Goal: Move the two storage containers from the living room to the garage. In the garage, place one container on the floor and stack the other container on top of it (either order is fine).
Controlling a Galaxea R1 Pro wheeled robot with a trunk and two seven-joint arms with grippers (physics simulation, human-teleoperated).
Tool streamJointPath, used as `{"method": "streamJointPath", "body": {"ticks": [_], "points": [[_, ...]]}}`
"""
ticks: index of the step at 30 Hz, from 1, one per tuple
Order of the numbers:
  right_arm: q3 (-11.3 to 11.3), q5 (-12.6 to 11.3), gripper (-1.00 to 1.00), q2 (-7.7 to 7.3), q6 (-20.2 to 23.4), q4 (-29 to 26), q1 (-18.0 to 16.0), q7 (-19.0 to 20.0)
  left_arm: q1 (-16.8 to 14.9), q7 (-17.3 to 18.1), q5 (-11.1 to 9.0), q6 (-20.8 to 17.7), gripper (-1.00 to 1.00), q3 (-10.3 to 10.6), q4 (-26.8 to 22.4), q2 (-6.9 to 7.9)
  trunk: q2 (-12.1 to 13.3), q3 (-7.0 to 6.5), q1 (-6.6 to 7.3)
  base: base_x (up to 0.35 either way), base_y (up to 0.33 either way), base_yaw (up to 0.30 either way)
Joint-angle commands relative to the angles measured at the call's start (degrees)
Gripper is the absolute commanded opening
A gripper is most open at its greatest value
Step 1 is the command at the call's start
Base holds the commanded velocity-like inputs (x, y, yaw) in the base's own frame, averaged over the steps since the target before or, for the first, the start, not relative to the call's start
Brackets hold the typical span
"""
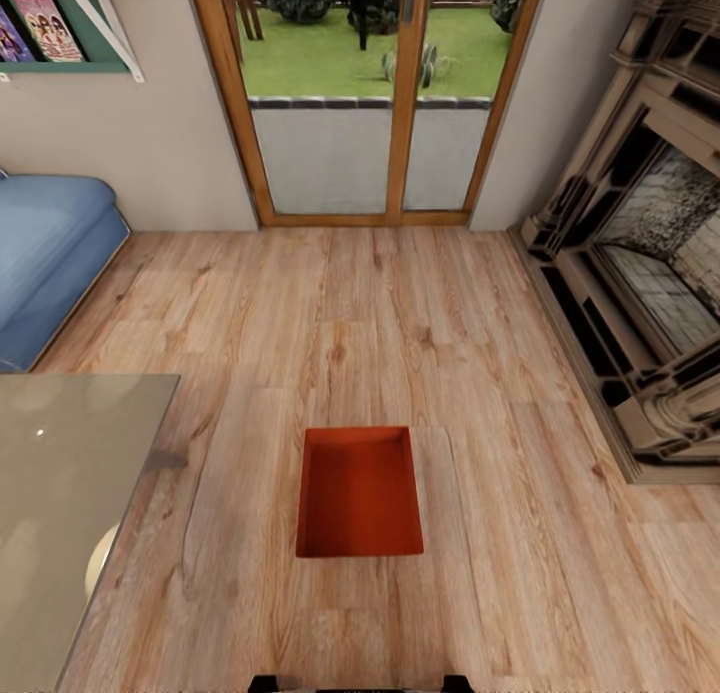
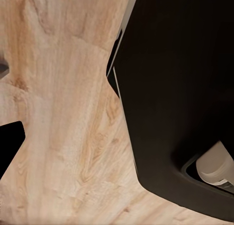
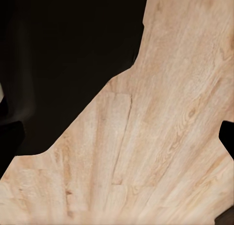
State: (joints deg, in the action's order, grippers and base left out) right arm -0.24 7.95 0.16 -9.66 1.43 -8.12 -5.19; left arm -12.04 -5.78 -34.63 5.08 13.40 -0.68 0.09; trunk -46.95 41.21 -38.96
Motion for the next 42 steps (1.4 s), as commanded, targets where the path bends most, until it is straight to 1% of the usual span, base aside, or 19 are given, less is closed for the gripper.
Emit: {"method": "streamJointPath", "body": {"ticks": [1,20,32,42], "points": [[0.0,0.6,1.0,0.01,-0.2,0.2,-0.1,-0.4,0.0,-0.2,-0.4,0.1,1.0,0.5,0.0,0.0,0.0,0.13,0.0,0.0,0.0,0.0],[-0.1,0.6,1.0,-0.01,-0.3,0.2,-0.1,-0.3,0.0,-0.2,-0.4,0.1,1.0,0.5,0.0,0.0,0.0,1.84,0.0,0.0,0.0,0.0],[-0.2,0.8,1.0,0.01,-0.6,0.2,-0.1,-0.4,0.0,-0.2,-0.4,0.1,1.0,0.5,0.0,0.0,0.0,1.91,0.0,0.0,0.0,0.0],[-0.5,0.1,1.0,0.02,-0.7,0.2,-0.1,-0.4,0.0,-0.2,-0.4,0.1,1.0,0.5,0.0,0.0,0.0,1.91,0.0,0.0,0.0,0.0]]}}
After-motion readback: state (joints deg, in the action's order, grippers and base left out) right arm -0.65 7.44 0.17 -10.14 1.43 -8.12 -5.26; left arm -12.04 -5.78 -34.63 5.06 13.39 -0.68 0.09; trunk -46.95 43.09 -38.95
